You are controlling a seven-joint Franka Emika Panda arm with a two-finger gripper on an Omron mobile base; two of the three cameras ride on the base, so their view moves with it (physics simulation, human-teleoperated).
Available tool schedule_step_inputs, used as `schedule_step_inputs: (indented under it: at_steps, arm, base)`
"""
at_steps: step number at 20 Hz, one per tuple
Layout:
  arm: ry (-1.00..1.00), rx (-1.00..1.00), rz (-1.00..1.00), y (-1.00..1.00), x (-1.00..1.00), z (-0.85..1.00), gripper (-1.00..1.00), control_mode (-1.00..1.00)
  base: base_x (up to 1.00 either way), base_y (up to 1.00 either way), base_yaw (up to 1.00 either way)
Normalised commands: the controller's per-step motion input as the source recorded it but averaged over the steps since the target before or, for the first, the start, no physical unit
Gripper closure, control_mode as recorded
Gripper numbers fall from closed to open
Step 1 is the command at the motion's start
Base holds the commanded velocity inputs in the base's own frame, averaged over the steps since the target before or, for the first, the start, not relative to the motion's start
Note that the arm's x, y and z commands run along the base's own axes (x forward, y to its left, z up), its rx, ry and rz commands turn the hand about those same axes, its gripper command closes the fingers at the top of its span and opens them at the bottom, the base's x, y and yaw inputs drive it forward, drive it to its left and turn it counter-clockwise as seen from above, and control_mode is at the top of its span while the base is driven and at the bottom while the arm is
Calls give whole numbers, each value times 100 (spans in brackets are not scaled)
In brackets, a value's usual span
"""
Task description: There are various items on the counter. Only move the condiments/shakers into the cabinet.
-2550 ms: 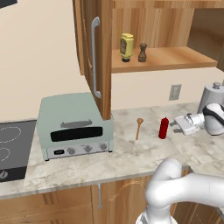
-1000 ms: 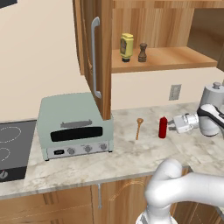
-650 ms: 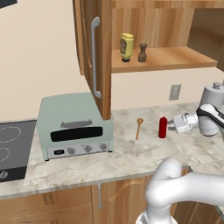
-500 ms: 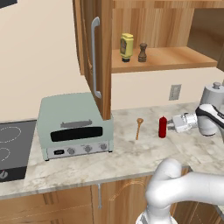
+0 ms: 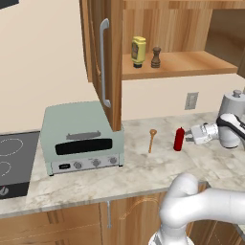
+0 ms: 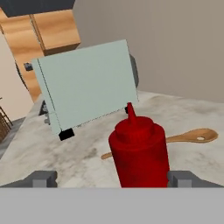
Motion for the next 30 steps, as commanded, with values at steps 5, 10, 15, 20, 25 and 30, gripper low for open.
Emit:
schedule_step_inputs:
  at_steps: [5,10,15,20,25,30]
  arm:
    - [0,0,0,0,3,0,-100,-100]
    - [0,0,0,0,1,0,-100,-100]
    - [0,0,0,0,9,-4,-100,-100]
    - [0,0,0,0,25,-10,-100,-100]
    - [0,0,0,-2,13,-3,-100,-100]
    - [0,0,0,6,1,0,-100,-100]
  base:
    - [0,0,0]
    - [0,0,0]
    - [0,0,0]
    - [0,0,0]
    - [0,0,0]
    - [0,0,0]
